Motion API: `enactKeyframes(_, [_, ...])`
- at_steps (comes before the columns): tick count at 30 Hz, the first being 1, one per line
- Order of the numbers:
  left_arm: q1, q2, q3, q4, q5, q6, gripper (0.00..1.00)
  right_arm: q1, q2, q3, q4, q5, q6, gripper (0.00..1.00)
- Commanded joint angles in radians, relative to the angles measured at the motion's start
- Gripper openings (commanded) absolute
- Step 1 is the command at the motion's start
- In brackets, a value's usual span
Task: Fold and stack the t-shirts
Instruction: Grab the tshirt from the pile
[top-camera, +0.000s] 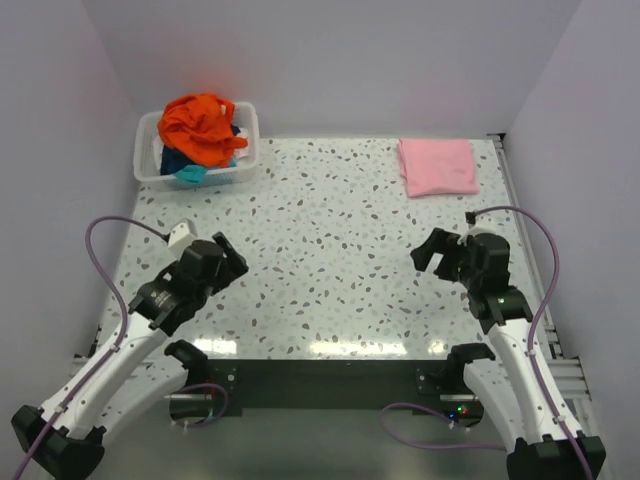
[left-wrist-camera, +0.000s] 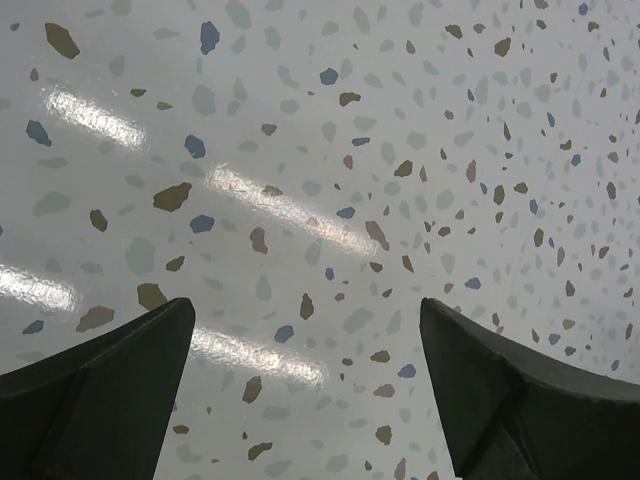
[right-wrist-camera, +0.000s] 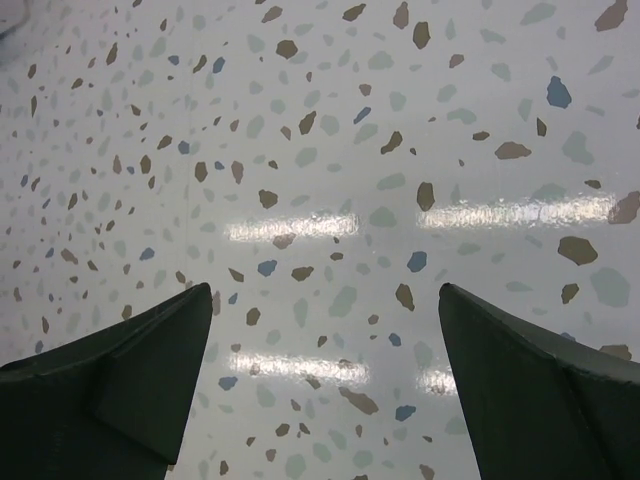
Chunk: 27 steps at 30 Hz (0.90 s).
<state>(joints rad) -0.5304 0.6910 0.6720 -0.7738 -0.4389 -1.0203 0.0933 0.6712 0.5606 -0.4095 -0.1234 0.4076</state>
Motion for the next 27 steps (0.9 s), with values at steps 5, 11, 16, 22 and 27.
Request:
enactKeyframes(5, [0.021,0.139,0.191,0.123,-0.184,0.069,1.0,-0.001,-0.009,0.013,0.073,-0.061,-0.01,0.99])
enactKeyframes(11, [0.197,0.448,0.499,0.321,-0.141,0.259,1.0,-0.001,0.03,0.013,0.109,-0.108,-0.009,0.99])
enactKeyframes(16, [0.415,0.718,0.77,0.34,0.03,0.356,1.0,0.0,0.054,0.01,0.106,-0.114,-0.016,0.99])
enactKeyframes(22, [0.598,1.094,1.133,0.309,0.207,0.425,1.0,-0.001,0.068,0.021,0.112,-0.114,-0.024,0.99])
enactKeyframes(27, [0.642,1.438,1.492,0.28,0.266,0.505,1.0,-0.001,0.074,0.005,0.149,-0.12,-0.026,0.99])
